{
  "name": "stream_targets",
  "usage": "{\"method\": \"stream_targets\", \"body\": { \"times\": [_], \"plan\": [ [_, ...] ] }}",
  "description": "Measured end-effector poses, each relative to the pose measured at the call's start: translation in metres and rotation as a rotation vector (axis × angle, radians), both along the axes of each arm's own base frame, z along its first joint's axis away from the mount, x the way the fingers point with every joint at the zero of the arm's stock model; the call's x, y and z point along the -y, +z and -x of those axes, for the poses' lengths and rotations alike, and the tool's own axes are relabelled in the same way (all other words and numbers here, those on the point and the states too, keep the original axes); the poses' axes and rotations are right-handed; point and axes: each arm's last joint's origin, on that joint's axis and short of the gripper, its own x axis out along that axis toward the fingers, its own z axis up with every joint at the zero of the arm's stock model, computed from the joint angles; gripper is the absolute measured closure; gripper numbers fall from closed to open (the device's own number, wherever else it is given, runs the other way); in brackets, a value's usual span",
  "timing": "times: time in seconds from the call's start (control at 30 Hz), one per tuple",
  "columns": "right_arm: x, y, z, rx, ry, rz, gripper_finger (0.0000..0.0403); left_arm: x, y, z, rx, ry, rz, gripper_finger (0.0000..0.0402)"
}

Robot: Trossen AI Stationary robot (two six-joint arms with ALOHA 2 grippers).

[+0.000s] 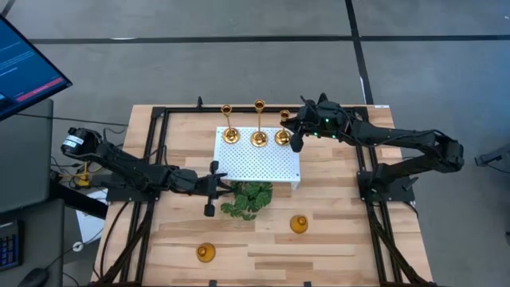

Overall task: Pick & Place candle stick holders
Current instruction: Put the gold candle holder on the shelf, then put the right orange candle holder on the shelf

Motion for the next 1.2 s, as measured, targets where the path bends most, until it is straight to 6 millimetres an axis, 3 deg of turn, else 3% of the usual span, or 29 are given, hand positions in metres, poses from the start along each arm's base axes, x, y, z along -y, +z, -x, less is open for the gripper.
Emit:
{"method": "stream_targets", "body": {
  "times": [0.27,0.47,0.6,0.87,1.03,1.2],
  "plan": [
    [-0.001,-0.013,0.002,-0.094,-0.006,-0.038,0.0336,0.000,0.000,0.000,0.000,0.000,0.000,0.0394],
    [-0.002,-0.007,0.011,-0.110,-0.012,-0.040,0.0303,0.000,0.000,0.000,0.000,0.000,0.000,0.0394],
    [-0.008,0.011,0.025,-0.123,-0.012,-0.043,0.0291,0.000,0.000,0.000,0.000,0.000,0.000,0.0394],
    [-0.034,0.034,0.061,-0.150,0.035,-0.055,0.0295,0.000,0.001,0.001,0.004,0.000,0.002,0.0394],
    [-0.053,0.036,0.080,-0.197,0.078,-0.115,0.0309,-0.001,0.006,0.004,0.031,-0.001,0.010,0.0394],
    [-0.072,0.027,0.086,-0.205,0.155,-0.142,0.0345,-0.002,0.011,0.007,0.055,-0.001,0.017,0.0394]
  ]
}}
